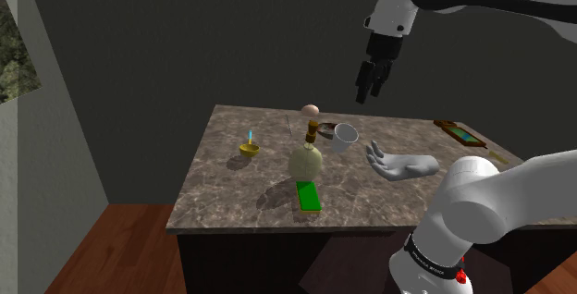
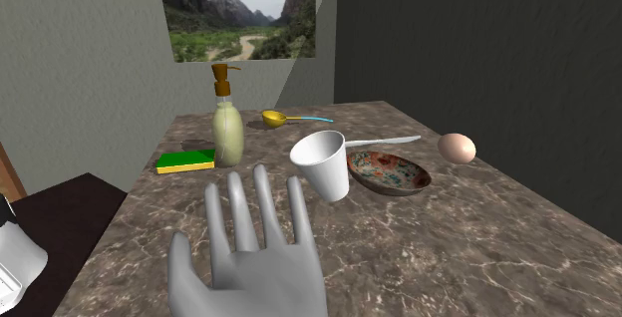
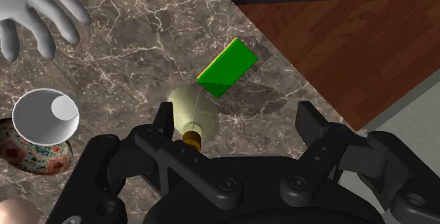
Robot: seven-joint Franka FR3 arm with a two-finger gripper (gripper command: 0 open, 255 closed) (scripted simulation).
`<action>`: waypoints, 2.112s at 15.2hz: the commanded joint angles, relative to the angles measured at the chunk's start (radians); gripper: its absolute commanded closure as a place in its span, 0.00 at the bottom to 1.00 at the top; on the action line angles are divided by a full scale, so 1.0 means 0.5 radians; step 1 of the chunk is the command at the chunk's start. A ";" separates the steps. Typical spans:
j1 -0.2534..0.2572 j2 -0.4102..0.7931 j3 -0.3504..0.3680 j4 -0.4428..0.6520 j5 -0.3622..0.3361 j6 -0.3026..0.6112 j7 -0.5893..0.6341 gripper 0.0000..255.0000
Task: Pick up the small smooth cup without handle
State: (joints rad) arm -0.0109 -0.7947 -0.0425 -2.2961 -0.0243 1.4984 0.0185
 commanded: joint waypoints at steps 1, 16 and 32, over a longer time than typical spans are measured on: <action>0.000 0.000 0.000 0.000 0.000 0.000 0.000 0.00; -0.152 0.516 -0.568 -0.143 -0.282 0.665 -0.537 0.00; -0.221 1.640 -1.101 0.313 0.065 1.253 -1.299 0.00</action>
State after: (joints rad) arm -0.1155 -0.0175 -0.5822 -2.1662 -0.0181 2.1157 -0.5996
